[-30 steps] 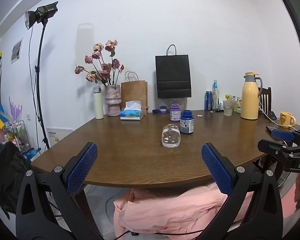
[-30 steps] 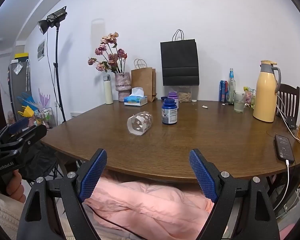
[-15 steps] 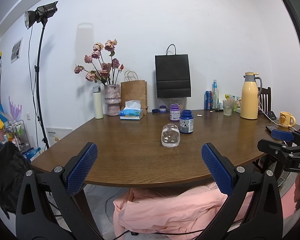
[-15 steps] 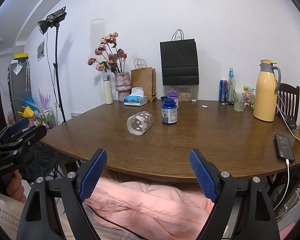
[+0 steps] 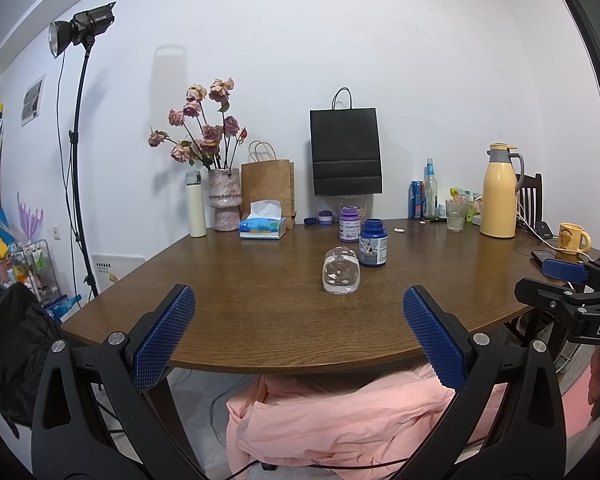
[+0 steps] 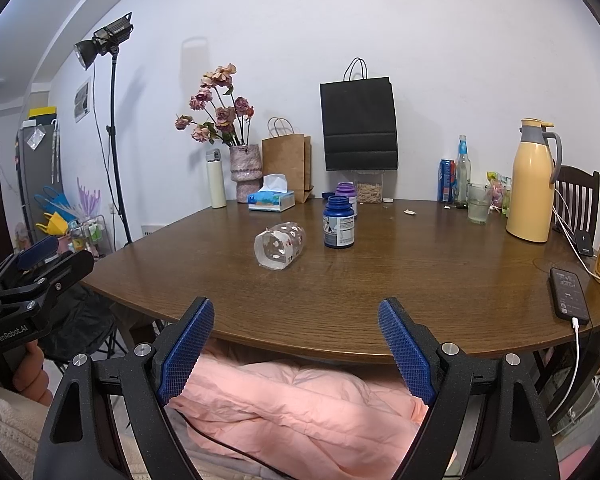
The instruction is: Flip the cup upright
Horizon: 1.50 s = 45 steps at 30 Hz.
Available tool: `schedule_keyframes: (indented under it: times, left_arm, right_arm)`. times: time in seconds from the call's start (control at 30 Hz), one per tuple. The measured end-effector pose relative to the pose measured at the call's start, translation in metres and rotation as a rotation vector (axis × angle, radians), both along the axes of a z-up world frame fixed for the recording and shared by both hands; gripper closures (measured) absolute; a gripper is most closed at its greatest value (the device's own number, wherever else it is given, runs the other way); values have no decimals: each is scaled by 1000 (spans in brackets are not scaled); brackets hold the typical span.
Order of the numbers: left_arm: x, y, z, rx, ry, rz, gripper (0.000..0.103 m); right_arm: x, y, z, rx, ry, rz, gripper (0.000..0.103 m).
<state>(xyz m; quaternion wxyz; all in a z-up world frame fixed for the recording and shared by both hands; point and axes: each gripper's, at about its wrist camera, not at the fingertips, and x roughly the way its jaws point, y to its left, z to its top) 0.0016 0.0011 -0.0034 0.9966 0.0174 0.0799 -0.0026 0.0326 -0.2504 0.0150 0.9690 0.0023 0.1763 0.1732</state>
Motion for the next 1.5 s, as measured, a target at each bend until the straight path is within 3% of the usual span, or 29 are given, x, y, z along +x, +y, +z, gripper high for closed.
schedule_keyframes:
  times: [1.5]
  left_arm:
    - [-1, -3, -1, 4, -3, 0, 0]
  right_arm:
    - [2, -3, 2, 1, 2, 0, 14]
